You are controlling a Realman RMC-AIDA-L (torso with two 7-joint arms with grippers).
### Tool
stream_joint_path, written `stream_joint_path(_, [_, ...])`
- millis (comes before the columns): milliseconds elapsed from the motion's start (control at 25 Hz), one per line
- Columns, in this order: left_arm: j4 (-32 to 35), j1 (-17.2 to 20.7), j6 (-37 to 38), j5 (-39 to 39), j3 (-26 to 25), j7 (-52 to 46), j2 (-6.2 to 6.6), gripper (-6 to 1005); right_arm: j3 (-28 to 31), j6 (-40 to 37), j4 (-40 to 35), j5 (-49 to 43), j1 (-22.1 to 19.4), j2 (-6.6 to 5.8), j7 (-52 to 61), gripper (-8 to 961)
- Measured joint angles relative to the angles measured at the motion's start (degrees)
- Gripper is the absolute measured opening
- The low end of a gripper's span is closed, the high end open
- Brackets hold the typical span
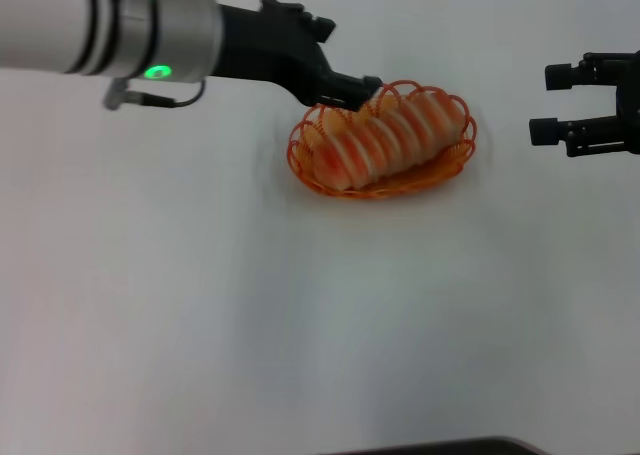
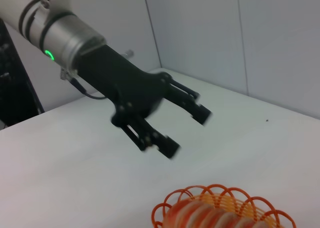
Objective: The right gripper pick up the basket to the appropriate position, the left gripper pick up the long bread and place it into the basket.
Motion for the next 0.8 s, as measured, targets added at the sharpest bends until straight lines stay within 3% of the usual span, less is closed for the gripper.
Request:
stream_joint_path(80, [2.61,4.2,2.75,-2.31,-3.81,2.06,0.0,871,-0.42,-0.13,-0.06,-0.01,0.18,0.01,0.17,866])
stream_joint_path(240, [2.05,11.3,11.02,-7.59,-16.39,8.51,0.1,869,-0.6,-1.18,-0.26,-0.01,0.31,0.01,0.23,866])
stream_joint_path(360, [-3.15,13.06,20.58,-9.55,-26.0,15.25,0.67,867,-0.6,-1.89,-0.08,-0.04,0.32,-0.07,0.35,865])
stream_joint_path(480, [-10.22,13.29,32.79,-9.84,-33.77,23.38,2.26,865,-0.83,-3.09,0.16,-0.32,-0.07,0.25,0.43,865])
stream_joint_path(640, [-17.02,13.98,37.22,-9.62,-37.59,27.55,4.07,864,-1.15,-3.58,0.43,-0.45,-0.38,0.5,0.1,865])
stream_joint_path(800, [-18.54,14.71,36.67,-9.4,-38.27,28.4,4.22,863,-2.06,-3.57,0.88,-0.45,0.1,0.54,0.07,865])
